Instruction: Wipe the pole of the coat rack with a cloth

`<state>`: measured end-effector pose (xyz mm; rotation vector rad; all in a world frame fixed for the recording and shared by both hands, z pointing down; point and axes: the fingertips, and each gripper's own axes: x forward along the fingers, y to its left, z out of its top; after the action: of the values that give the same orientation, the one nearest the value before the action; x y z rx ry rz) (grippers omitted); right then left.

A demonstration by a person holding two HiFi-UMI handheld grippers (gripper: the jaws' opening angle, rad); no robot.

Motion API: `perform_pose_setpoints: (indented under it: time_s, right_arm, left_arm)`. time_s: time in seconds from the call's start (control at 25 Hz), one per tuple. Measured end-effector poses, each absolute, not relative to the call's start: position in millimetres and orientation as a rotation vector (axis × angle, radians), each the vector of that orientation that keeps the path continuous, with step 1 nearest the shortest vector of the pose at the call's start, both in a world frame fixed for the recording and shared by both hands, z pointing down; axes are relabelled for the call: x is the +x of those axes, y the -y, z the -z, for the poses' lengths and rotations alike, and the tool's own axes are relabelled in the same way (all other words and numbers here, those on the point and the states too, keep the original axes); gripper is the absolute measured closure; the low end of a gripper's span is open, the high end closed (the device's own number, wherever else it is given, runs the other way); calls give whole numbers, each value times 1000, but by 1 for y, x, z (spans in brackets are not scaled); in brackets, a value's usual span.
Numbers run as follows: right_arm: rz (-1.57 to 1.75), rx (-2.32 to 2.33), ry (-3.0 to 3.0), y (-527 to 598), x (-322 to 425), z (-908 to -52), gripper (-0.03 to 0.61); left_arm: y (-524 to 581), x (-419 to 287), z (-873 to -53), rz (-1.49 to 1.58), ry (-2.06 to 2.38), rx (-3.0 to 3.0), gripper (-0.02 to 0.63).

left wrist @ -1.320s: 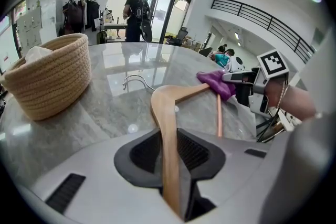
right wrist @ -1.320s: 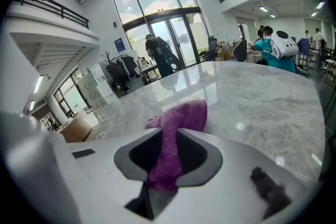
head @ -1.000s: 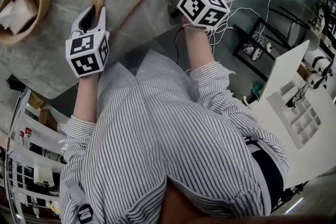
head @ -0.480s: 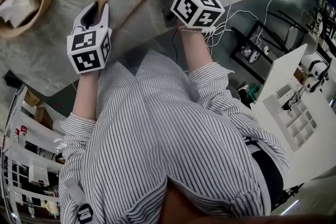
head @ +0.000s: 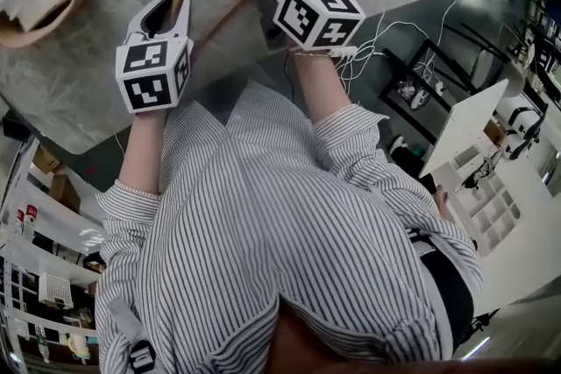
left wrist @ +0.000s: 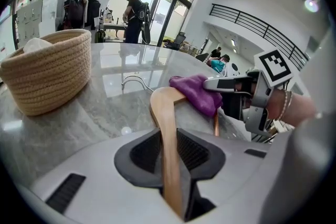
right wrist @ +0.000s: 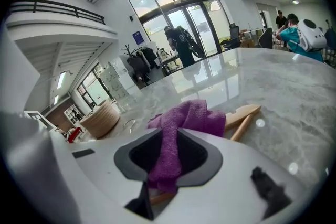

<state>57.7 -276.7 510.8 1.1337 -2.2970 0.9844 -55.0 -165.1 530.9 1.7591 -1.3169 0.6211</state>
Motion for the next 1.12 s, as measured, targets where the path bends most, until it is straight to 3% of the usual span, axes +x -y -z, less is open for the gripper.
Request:
perform_pose_setpoints:
  time_s: [1.12]
  right_arm:
    - [-937, 871, 2378, 230, -22, -497, 488]
  left_arm:
    - [162, -57, -527, -525, 1312, 1767, 512]
